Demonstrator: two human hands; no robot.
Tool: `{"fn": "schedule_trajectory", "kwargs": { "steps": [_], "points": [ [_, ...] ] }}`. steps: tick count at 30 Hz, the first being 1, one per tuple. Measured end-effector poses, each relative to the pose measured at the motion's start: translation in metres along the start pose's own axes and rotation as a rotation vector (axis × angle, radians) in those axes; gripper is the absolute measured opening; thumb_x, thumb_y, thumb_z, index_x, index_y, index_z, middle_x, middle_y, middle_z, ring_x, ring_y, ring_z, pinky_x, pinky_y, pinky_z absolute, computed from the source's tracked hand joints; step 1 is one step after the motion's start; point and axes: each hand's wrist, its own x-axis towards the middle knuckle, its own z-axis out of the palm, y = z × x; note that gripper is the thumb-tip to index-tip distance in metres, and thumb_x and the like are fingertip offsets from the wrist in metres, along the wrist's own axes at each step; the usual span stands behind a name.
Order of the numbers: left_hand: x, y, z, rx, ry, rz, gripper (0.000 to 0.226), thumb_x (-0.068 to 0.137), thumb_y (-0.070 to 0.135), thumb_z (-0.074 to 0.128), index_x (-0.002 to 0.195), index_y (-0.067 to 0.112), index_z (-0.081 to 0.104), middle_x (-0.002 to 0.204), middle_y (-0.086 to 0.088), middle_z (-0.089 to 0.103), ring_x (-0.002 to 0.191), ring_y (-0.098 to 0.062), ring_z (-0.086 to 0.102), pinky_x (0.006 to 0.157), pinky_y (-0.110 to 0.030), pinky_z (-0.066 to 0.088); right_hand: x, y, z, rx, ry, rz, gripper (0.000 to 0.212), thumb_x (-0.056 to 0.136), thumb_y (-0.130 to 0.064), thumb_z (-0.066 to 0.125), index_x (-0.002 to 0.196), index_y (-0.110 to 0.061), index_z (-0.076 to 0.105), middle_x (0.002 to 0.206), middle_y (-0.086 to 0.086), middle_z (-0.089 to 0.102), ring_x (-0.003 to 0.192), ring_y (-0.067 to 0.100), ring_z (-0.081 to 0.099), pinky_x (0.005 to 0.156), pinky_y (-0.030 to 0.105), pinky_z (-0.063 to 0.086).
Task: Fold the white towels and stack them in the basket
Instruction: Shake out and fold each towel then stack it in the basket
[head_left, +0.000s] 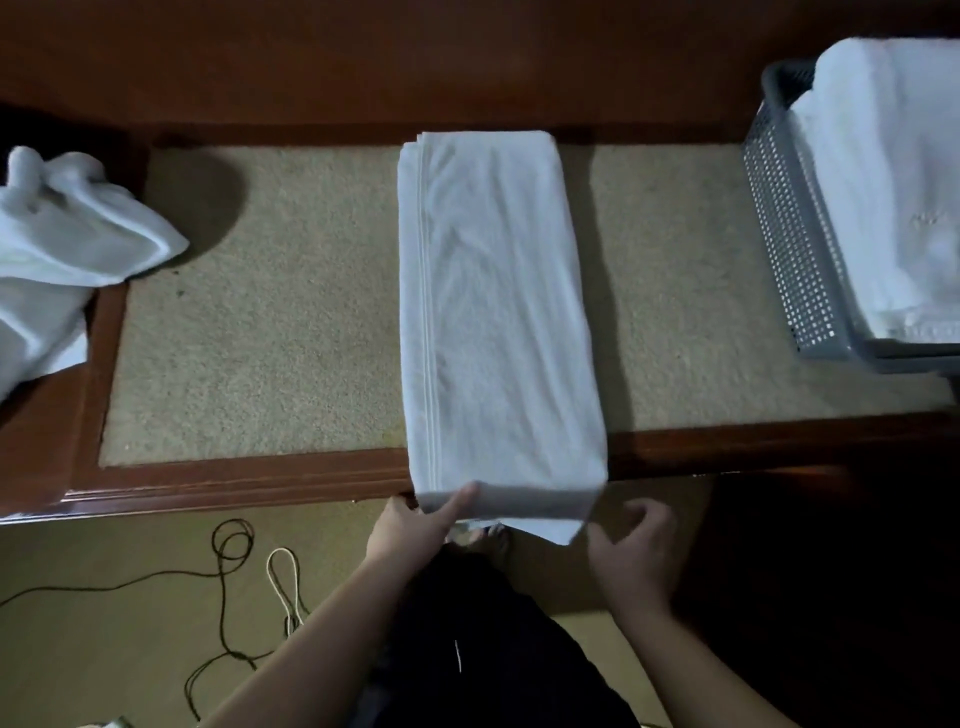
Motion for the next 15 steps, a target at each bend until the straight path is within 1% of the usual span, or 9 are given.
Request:
{"fn": "schedule_trajectory", "kwargs": {
  "steps": [1,2,4,5,7,9,10,13,15],
  "points": [
    [0.003,-0.002,0.001,-0.076,-0.032,0.004,0.113,0.046,0.098,0.073,0.125,0.018,0.067,0.114,0.003,0.073,0.104,-0.018,0.069,0.097,-0.044,0.056,0.005,0.001,0.0,0.096,-0.109,0.157,0.048,0.085,-0.011,0.081,0.118,-0.016,0.047,0.119,0.007,0.053,0.108,0.031,0.059,0.07,0.029,0.041],
    [0.007,-0.005,0.002,-0.138,-0.076,-0.004,0.115,0.044,0.096,0.077,0.129,0.02,0.066,0.118,0.003,0.073,0.106,-0.017,0.069,0.1,-0.045,0.055,0.012,0.002,0.001,0.194,-0.229,0.27,0.055,0.087,-0.017,0.082,0.128,-0.016,0.046,0.127,0.008,0.055,0.113,0.03,0.058,0.076,0.032,0.044],
    [0.01,-0.009,0.005,-0.217,-0.145,-0.043,0.123,0.041,0.093,0.082,0.139,0.022,0.059,0.131,0.003,0.068,0.114,-0.019,0.066,0.102,-0.046,0.054,0.027,0.005,0.003,0.294,-0.391,0.364,0.073,0.088,-0.037,0.082,0.147,-0.02,0.042,0.141,0.005,0.054,0.125,0.028,0.054,0.094,0.043,0.047],
    [0.01,-0.011,0.007,-0.253,-0.18,-0.069,0.124,0.043,0.09,0.085,0.142,0.022,0.055,0.135,0.002,0.065,0.116,-0.02,0.064,0.099,-0.044,0.053,0.032,0.004,0.004,0.3,-0.441,0.371,0.077,0.086,-0.046,0.082,0.15,-0.024,0.044,0.142,0.0,0.055,0.127,0.026,0.054,0.099,0.046,0.046],
    [0.005,-0.01,0.008,-0.33,-0.258,-0.091,0.118,0.05,0.082,0.086,0.144,0.022,0.048,0.139,0.002,0.06,0.116,-0.018,0.061,0.09,-0.04,0.049,0.038,-0.006,0.002,0.302,-0.522,0.372,0.066,0.085,-0.052,0.079,0.142,-0.029,0.055,0.129,-0.01,0.063,0.116,0.016,0.06,0.095,0.041,0.045],
    [0.002,-0.011,0.009,-0.323,-0.283,-0.071,0.121,0.049,0.084,0.086,0.146,0.022,0.046,0.141,0.001,0.059,0.12,-0.021,0.06,0.094,-0.042,0.048,0.036,-0.013,-0.003,0.307,-0.597,0.345,0.05,0.09,-0.051,0.075,0.134,-0.032,0.06,0.116,-0.018,0.066,0.103,0.004,0.06,0.081,0.032,0.044],
    [0.0,-0.013,0.009,-0.28,-0.259,-0.051,0.121,0.047,0.086,0.085,0.143,0.021,0.049,0.137,0.0,0.061,0.121,-0.023,0.061,0.097,-0.045,0.05,0.034,-0.014,-0.006,0.301,-0.616,0.319,0.049,0.09,-0.052,0.074,0.133,-0.033,0.061,0.117,-0.018,0.067,0.103,0.003,0.061,0.078,0.03,0.043],
    [-0.003,-0.019,0.006,-0.139,-0.16,0.04,0.103,0.054,0.088,0.08,0.124,0.015,0.06,0.118,0.0,0.07,0.108,-0.021,0.068,0.093,-0.04,0.054,0.028,-0.008,-0.012,0.32,-0.595,0.244,0.06,0.08,-0.055,0.078,0.132,-0.029,0.066,0.121,-0.009,0.073,0.109,0.013,0.069,0.086,0.034,0.051],
    [-0.009,-0.022,0.003,-0.152,-0.143,0.072,0.101,0.052,0.089,0.081,0.118,0.015,0.066,0.11,-0.001,0.076,0.1,-0.02,0.073,0.092,-0.041,0.059,0.019,-0.008,-0.019,0.339,-0.587,0.212,0.048,0.089,-0.044,0.075,0.13,-0.022,0.066,0.116,-0.005,0.074,0.104,0.014,0.07,0.081,0.03,0.053]
  ]
}}
